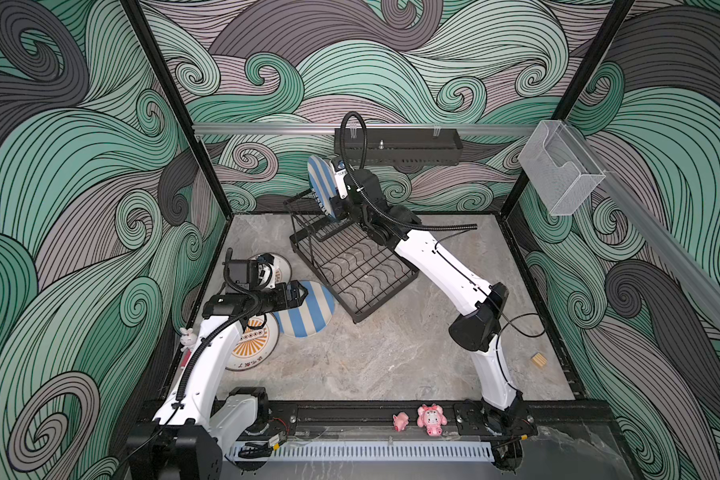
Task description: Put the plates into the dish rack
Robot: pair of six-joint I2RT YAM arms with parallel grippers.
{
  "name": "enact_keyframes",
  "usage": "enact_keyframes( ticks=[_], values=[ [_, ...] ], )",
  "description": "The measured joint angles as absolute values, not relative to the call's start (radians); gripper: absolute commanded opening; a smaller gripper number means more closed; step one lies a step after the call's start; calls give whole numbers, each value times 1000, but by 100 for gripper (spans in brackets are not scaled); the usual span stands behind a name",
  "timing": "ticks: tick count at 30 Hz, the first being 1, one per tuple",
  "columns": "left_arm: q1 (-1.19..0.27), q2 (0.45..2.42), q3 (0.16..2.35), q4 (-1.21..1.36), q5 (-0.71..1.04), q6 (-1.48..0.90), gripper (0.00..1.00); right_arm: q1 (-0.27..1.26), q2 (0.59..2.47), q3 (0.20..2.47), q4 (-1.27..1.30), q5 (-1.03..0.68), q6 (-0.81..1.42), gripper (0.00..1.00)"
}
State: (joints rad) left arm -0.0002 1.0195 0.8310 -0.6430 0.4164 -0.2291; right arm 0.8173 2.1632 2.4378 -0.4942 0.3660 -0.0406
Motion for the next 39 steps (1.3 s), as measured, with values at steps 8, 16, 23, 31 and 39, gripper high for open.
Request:
enact_keyframes(
  ticks=[8, 16, 23, 31, 39],
  values=[
    [0, 1019, 831, -643, 417, -229, 99, 819, 2233, 2457, -483, 364, -40, 0],
    [0, 1019, 831, -643, 421, -229, 99, 819, 2256, 2457, -467, 362, -39, 0],
    [0, 1019, 831, -643, 424, -229, 99, 815, 2272, 2481, -476, 363, -36, 4],
    [0, 1020, 831, -643, 424, -232, 99, 814, 2293, 2509, -475, 361, -33, 20],
    [0, 1019, 829, -643, 419, -246, 99, 814, 2293, 2517, -481, 359, -37, 36]
  ],
)
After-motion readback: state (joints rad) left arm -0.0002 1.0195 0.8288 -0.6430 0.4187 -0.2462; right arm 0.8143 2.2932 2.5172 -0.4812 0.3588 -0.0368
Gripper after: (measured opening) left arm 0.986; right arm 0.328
